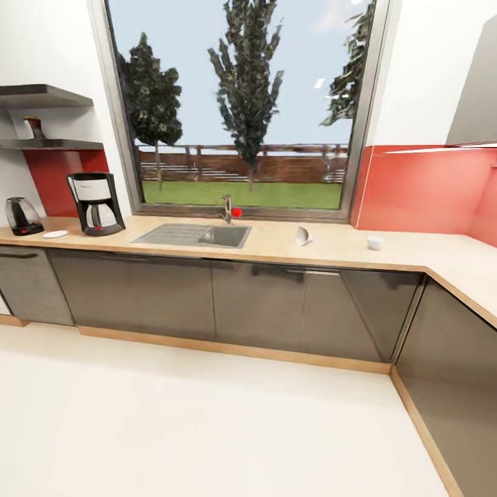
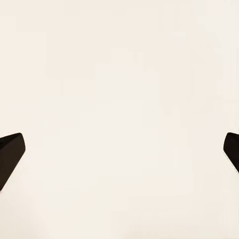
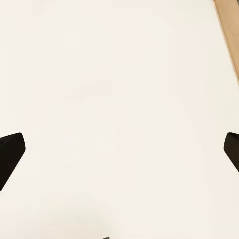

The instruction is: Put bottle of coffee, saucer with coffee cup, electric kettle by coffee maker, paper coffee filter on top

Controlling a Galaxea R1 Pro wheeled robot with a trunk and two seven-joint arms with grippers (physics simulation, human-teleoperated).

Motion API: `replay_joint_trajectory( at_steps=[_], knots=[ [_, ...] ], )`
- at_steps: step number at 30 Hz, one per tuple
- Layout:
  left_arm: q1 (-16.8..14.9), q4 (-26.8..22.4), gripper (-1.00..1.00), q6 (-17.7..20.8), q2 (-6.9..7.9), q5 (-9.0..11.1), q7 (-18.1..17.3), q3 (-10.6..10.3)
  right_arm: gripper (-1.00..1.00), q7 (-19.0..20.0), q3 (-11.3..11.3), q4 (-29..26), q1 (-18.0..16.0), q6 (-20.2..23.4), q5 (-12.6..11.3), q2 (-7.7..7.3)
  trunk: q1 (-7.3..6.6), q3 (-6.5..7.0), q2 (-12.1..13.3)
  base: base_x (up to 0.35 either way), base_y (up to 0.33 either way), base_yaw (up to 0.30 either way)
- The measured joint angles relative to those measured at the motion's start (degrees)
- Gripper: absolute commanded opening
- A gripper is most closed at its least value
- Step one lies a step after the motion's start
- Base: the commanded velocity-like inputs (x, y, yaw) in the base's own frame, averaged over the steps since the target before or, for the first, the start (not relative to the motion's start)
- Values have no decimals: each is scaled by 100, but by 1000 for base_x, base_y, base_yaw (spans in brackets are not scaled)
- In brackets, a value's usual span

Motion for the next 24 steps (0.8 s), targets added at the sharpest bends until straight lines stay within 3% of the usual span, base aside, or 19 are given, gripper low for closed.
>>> replay_joint_trajectory(
  at_steps=[9,24],
  knots=[
    [-1,0,100,1,0,0,0,0,100,0,1,1,0,0,0,0,0,0,0,338,43,0],
    [-4,6,100,-3,-2,0,0,2,100,0,1,2,0,-1,0,0,0,0,0,338,133,0]
  ],
)
